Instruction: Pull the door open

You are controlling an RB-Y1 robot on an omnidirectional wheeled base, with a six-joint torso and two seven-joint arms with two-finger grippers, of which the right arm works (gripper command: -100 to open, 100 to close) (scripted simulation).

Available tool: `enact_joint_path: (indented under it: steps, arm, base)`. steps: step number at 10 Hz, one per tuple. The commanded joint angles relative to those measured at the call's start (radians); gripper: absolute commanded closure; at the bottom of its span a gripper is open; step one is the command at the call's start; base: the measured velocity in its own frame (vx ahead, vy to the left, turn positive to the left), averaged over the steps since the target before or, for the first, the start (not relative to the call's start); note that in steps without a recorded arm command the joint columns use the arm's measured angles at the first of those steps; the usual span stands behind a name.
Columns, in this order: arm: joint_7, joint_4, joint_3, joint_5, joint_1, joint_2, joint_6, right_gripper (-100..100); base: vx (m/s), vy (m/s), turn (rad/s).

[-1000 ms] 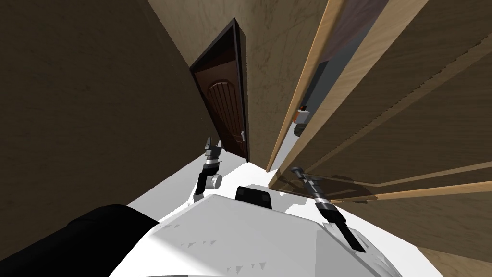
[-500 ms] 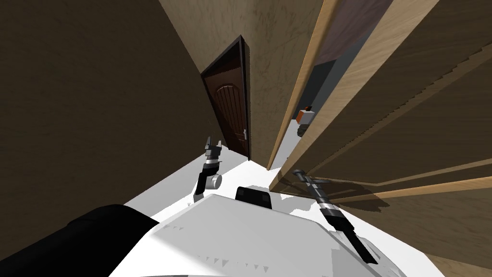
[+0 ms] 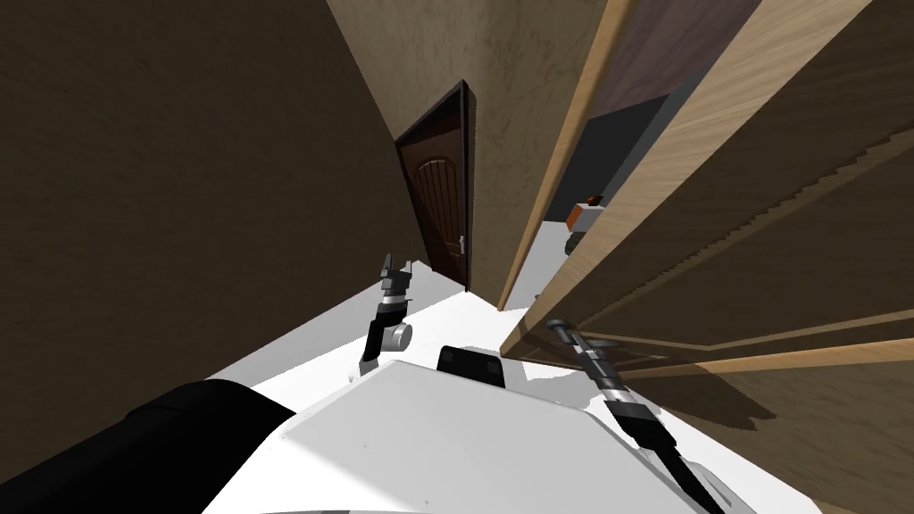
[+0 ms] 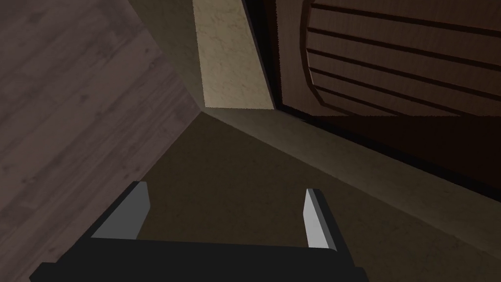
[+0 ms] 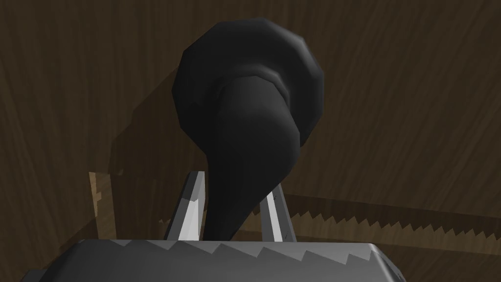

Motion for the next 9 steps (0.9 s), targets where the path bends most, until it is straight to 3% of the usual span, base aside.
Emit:
enact_joint_path:
  steps: [1, 3, 4, 9]
  arm:
    - [-0.007, 0.002, 0.000, -0.001, 0.019, -0.012, -0.032, 100]
    - [-0.013, 0.013, 0.003, 0.000, 0.030, -0.020, -0.060, 100]
    - [-0.011, 0.026, 0.004, 0.001, 0.018, -0.015, -0.054, 100]
    - [-0.022, 0.059, 0.011, 0.005, 0.020, -0.026, -0.099, 100]
  base:
    - [-0.232, -0.077, 0.235]
    - [-0.223, -0.067, 0.146]
    - [-0.103, -0.033, 0.022]
    - [-0.195, -0.073, 0.166]
